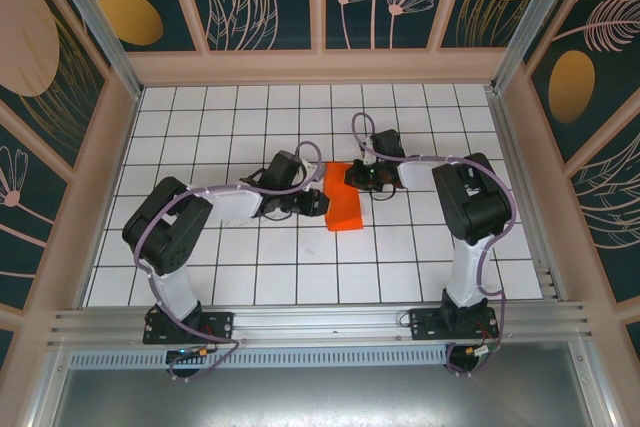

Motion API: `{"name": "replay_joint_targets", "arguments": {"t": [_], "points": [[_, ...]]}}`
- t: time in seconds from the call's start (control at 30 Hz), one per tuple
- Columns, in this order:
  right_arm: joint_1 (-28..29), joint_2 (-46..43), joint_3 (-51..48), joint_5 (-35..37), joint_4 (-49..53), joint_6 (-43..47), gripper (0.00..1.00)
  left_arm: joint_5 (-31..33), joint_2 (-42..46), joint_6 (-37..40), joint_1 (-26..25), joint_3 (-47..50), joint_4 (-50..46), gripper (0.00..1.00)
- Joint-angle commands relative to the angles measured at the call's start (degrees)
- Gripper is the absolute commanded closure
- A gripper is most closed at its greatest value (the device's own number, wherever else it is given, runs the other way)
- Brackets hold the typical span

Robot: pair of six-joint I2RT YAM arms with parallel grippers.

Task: Fold a paper plane with a square sheet of paper (fold left side to right side)
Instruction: First fold the square sheet of paper in half at the center of the table.

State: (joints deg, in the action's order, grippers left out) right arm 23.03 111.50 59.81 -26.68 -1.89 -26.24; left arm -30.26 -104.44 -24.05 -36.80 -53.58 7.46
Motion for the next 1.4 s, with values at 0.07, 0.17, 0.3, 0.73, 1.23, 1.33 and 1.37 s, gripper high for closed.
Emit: {"name": "replay_joint_targets", "arguments": {"t": [0.07, 0.17, 0.3, 0.73, 1.23, 1.33, 1.37], "points": [[-0.2, 2.2, -0.1, 4.5, 5.6, -0.1, 1.00, -1.9, -4.4, 0.4, -0.8, -4.2, 0.4, 0.82], [-0.2, 2.3, 0.0, 4.6, 5.6, -0.1, 1.00, -1.5, -6.3, 0.9, -1.9, -5.0, -0.4, 0.82], [-0.1, 2.2, 0.0, 4.8, 6.0, 0.0, 1.00, -0.2, -7.7, 1.9, -3.4, -5.3, -2.3, 0.83], [-0.1, 2.2, 0.2, 5.1, 6.4, 0.2, 1.00, -0.5, -4.2, 1.7, -5.6, 3.1, -3.3, 0.83], [-0.1, 2.6, 0.3, 4.8, 6.5, 0.3, 1.00, -4.6, 2.4, 4.6, -7.0, 8.8, -4.7, 0.83], [0.1, 2.6, 0.4, 4.9, 6.7, 0.3, 1.00, -4.1, 5.3, 4.0, -6.1, 7.2, -5.6, 0.84], [0.0, 2.6, 0.4, 4.9, 6.7, 0.4, 1.00, -4.6, 5.9, 3.4, -5.3, 6.7, -5.2, 0.84]]}}
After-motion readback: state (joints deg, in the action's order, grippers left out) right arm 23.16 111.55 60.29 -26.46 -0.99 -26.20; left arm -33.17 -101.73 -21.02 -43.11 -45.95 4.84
